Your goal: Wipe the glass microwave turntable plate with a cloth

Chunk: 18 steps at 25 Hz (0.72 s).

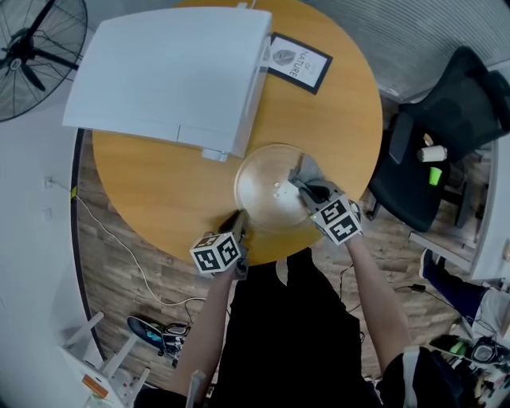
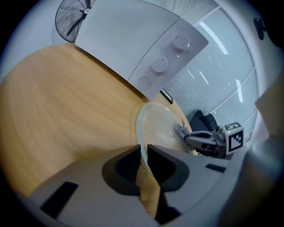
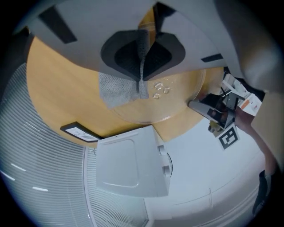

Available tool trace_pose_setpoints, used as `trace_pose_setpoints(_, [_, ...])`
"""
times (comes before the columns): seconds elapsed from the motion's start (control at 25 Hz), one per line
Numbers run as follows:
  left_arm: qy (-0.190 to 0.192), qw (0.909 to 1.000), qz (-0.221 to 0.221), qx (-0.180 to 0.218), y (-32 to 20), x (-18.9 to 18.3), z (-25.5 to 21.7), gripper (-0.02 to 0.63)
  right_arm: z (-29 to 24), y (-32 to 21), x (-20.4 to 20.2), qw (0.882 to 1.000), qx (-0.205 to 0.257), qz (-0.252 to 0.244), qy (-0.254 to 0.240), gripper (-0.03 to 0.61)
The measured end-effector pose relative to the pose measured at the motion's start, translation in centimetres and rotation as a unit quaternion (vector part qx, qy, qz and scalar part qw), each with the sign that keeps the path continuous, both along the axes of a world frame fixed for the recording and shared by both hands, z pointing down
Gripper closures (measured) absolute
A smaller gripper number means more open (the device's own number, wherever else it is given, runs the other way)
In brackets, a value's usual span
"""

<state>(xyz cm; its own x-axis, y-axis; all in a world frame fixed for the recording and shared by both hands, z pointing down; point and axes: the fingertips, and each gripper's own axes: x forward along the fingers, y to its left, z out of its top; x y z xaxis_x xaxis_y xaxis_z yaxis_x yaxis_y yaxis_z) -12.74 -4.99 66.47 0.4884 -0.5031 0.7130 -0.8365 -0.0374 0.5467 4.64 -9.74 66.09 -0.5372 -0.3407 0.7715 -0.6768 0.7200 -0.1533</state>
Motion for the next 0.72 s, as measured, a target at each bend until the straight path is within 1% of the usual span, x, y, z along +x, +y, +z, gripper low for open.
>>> trace_pose_setpoints(0.16, [-0.01, 0.9999, 0.004, 0.006, 0.0, 0.1, 0.0, 0.571, -0.2, -3.0, -0.9, 1.0, 0.018, 0.021, 0.01, 0.55])
trace_pose_setpoints(0.4, [-0.025, 0.9996, 0.004, 0.013, 0.1, 0.2, 0.0, 0.569, -0.2, -5.0, -5.0, 0.999, 0.036, 0.021, 0.01, 0.549])
trace_pose_setpoints(0.52, [-0.029, 0.9995, -0.001, 0.016, 0.0, 0.2, -0.1, 0.569, -0.3, -4.0, -7.8, 0.999, 0.041, -0.007, 0.007, 0.549])
trace_pose_setpoints(0.72, [-0.032, 0.9993, -0.012, 0.016, 0.1, 0.1, 0.0, 0.569, -0.2, 0.5, -11.7, 0.996, 0.031, -0.084, -0.002, 0.549])
